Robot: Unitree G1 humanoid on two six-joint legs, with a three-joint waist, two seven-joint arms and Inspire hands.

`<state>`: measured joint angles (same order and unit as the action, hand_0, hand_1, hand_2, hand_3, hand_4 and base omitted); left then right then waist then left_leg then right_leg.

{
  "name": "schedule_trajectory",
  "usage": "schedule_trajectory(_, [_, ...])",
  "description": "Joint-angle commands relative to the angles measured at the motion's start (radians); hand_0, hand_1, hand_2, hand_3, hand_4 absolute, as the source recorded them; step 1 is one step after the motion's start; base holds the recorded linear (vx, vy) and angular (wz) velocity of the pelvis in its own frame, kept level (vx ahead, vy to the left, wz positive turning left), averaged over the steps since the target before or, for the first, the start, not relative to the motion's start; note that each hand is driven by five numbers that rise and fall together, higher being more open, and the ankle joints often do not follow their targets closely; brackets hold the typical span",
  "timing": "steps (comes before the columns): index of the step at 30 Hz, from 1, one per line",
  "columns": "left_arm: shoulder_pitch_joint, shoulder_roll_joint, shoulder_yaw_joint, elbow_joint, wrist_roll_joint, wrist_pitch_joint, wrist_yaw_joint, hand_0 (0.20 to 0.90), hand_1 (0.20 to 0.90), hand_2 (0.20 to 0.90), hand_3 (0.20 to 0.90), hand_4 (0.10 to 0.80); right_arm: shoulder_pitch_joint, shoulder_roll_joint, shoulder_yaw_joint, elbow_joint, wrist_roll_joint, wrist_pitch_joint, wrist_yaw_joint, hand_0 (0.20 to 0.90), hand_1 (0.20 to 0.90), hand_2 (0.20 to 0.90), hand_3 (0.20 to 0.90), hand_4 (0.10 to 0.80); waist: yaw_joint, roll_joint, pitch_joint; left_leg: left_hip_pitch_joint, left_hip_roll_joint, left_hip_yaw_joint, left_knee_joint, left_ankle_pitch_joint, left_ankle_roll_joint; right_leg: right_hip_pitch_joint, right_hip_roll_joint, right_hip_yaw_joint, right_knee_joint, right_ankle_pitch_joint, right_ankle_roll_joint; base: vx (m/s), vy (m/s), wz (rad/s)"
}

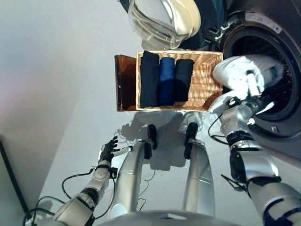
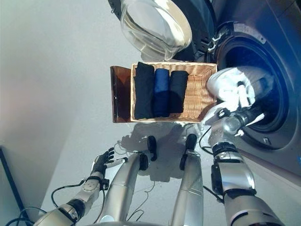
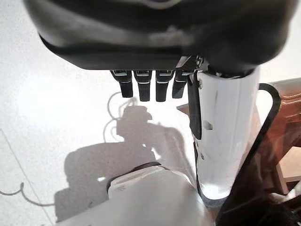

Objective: Pick up the clothes and place them into the washing machine

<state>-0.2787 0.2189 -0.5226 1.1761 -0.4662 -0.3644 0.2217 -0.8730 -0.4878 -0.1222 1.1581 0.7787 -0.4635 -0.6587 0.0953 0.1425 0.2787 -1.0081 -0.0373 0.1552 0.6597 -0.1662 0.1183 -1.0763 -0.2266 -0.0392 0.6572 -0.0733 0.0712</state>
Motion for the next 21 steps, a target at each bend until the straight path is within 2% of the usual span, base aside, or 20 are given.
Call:
schedule_trajectory(1, [0.071,0.032,0.011,0.002,-0.01,-0.03,0.058,0.9,0.9,0.9,0.9,0.8,-0.147,-0.275,0.02,-0.032,-0.007,-0.157,-0.064,0.2,0.2,0.2,0.2,0.3,0.026,0.086,-0.077,0.029,0.007,-0.052,-0.06,-0.021,-0.136,0.092,0.022,-0.01,-0.061,-0.059,-0.02,0.033,-0.002,0.12])
schedule_trajectory(2, [0.069,0.028,0.011,0.0,-0.01,-0.029,0.059,0.9,0.9,0.9,0.9,0.8,-0.156,-0.28,0.026,-0.027,-0.009,-0.156,-0.067,0.2,0.2,0.2,0.2,0.3,0.026,0.09,-0.075,0.032,0.006,-0.052,-0.067,-0.017,-0.136,0.094,0.022,-0.01,-0.065,-0.057,-0.02,0.048,-0.013,0.18])
schedule_trajectory(3, [0.069,0.038,0.0,-0.015,0.003,-0.032,0.067,0.9,0.9,0.9,0.9,0.8,-0.192,-0.346,0.053,0.0,-0.051,-0.132,-0.099,0.2,0.2,0.2,0.2,0.3,0.036,0.102,-0.074,0.036,0.0,-0.059,-0.096,-0.002,-0.139,0.096,0.02,-0.007,-0.081,-0.057,-0.019,0.041,-0.022,0.17])
schedule_trajectory(6, [0.072,0.047,-0.011,-0.053,0.012,-0.034,0.082,0.9,0.9,0.9,0.9,0.8,-0.27,-0.443,0.105,0.042,-0.085,-0.103,-0.143,0.2,0.2,0.2,0.2,0.3,0.044,0.123,-0.069,0.036,-0.01,-0.065,-0.125,0.017,-0.14,0.087,0.021,-0.003,-0.083,-0.055,-0.025,0.02,-0.03,0.17])
schedule_trajectory(11, [0.108,0.068,-0.017,-0.125,0.011,-0.045,0.099,0.9,0.9,0.9,0.9,0.8,-0.384,-0.575,0.177,-0.017,-0.123,-0.1,-0.186,0.2,0.2,0.2,0.2,0.3,0.048,0.153,-0.067,0.022,-0.02,-0.068,-0.177,0.049,-0.148,0.045,0.02,0.011,-0.076,-0.054,-0.031,-0.016,-0.025,0.11])
schedule_trajectory(16, [0.128,0.081,-0.019,-0.144,0.016,-0.045,0.109,0.9,0.9,0.9,0.9,0.8,-0.511,-0.636,0.297,-0.062,-0.182,-0.093,-0.209,0.2,0.2,0.2,0.2,0.3,0.055,0.169,-0.069,0.004,-0.026,-0.068,-0.194,0.064,-0.147,0.007,0.027,0.024,-0.064,-0.053,-0.037,0.006,-0.022,0.07])
schedule_trajectory(21, [0.134,0.092,-0.017,-0.158,0.031,-0.045,0.113,0.9,0.9,0.9,0.9,0.8,-0.584,-0.691,0.385,-0.016,-0.195,-0.088,-0.192,0.2,0.2,0.2,0.2,0.3,0.056,0.172,-0.08,0.004,-0.029,-0.074,-0.223,0.08,-0.148,-0.006,0.033,0.032,-0.064,-0.053,-0.04,0.006,-0.009,-0.01])
